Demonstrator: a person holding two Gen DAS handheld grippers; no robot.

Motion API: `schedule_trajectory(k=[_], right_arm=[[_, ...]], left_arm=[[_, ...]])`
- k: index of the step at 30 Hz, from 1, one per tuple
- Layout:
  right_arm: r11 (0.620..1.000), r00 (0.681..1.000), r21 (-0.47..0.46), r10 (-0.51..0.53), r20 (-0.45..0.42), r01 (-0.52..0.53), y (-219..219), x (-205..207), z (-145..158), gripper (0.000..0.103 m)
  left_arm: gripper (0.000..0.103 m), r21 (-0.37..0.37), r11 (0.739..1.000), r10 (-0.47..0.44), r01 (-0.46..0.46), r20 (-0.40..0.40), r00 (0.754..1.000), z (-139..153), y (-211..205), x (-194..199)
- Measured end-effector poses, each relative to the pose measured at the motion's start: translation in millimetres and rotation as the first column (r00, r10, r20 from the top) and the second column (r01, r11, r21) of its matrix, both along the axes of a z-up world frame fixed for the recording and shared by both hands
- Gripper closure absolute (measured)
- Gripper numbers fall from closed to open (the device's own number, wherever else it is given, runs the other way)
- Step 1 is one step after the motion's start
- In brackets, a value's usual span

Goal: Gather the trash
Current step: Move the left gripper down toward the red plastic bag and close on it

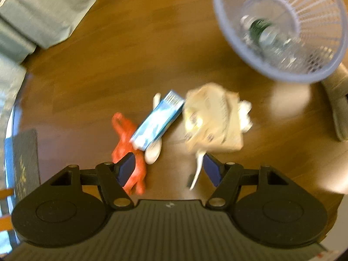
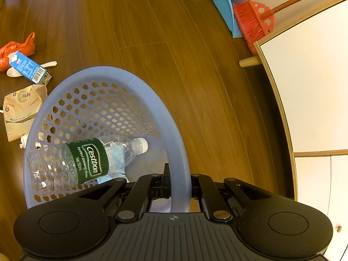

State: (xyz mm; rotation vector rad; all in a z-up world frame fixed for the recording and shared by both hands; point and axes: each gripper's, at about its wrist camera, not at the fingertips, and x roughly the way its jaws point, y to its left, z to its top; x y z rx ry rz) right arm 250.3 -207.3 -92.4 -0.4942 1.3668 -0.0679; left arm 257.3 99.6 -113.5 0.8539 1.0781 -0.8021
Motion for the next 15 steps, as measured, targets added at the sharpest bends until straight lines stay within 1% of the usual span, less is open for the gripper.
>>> schedule_trajectory(k=[4,7,11,13,15], right_arm=[[1.000,1.000,-0.002,0.002,-0.002,-0.002,0.1,0.1,-0.1,0.101],[1.000,1.000,-0.005,0.002,-0.008,-0.002,0.5,0.1,-1.0,0.101],[1.000,1.000,-0.014,0.002,-0.014,-0.002,1.4,0.3,-3.3,0.101],[1.000,1.000,-0.014,0.000,-0.014,0.000,1.3,0.5,-3.6,0.101],[1.000,1.000,-0.015,-0.001,-0.014,0.000,1.5,0.3,-3.7,0.101]], left_arm=[[0.038,0.022,0.998,0.050,-0.050,0.001,0.999,-12.3,29.2,7.8],[0.038,0.036,0.997,0.070,-0.070,0.002,0.998,-22.7,48.1,13.3],[0.038,0.017,0.993,0.114,-0.113,-0.020,0.993,-37.6,67.6,17.8],[0.038,0.015,0.994,0.105,-0.104,-0.028,0.994,-45.2,74.3,19.9],[0.038,0.017,0.996,0.092,-0.091,-0.021,0.996,-52.0,81.1,22.5]])
